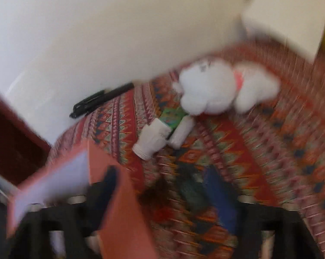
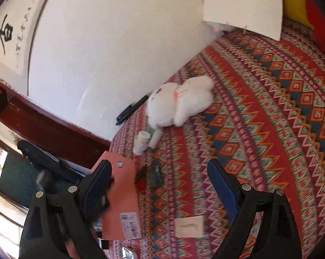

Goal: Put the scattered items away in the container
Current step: 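Grasp the white cup holding a white jar with the left gripper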

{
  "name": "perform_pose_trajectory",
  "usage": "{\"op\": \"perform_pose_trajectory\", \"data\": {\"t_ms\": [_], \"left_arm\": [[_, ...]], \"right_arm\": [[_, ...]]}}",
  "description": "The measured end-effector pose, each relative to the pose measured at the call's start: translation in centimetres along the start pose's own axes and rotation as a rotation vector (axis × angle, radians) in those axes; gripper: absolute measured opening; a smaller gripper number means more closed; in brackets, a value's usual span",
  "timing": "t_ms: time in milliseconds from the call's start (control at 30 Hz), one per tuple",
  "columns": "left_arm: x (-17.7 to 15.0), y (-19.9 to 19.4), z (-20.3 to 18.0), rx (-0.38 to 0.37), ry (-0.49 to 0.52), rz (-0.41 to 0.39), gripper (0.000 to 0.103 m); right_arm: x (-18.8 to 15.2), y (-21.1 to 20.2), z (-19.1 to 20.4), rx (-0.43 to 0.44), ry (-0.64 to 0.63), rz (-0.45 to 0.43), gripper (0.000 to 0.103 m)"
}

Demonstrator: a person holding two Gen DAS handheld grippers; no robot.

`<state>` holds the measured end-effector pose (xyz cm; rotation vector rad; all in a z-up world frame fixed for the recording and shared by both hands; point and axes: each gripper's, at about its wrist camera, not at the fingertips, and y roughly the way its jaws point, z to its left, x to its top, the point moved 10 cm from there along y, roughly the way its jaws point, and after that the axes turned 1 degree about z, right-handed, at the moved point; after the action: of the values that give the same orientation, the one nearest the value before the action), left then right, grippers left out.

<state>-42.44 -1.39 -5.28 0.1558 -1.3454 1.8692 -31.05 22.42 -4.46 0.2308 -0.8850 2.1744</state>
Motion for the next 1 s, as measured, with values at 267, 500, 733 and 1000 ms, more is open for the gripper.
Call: {"op": "perform_pose_trajectory", "data": {"t_ms": [267,500,733,1000], "left_arm": [[3.6,11.8,2.6,-0.172,0.033,0.243,0.076],[-0.3,19.6,-0.8,-0.205,0.259,0.461,0.081],[-0.5,16.8,-5.1,-0.254,0.310,0.481,0.053],[-4.0,0.2,-11.8,-0.534,0.094,0.292,0.054]], "right_arm": [[4.6,-0.2,-5.5,0.013,0.094,-0.022,0.092],[6.7,0.5,-6.6,0.019,0.123,-0.034,0.092],[5.5,1.2,-3.8,0.030,0.039,-0.008,0.092],[2.6,-0.2,-1.3,0.012,-0.068,0.017,0.086]]}}
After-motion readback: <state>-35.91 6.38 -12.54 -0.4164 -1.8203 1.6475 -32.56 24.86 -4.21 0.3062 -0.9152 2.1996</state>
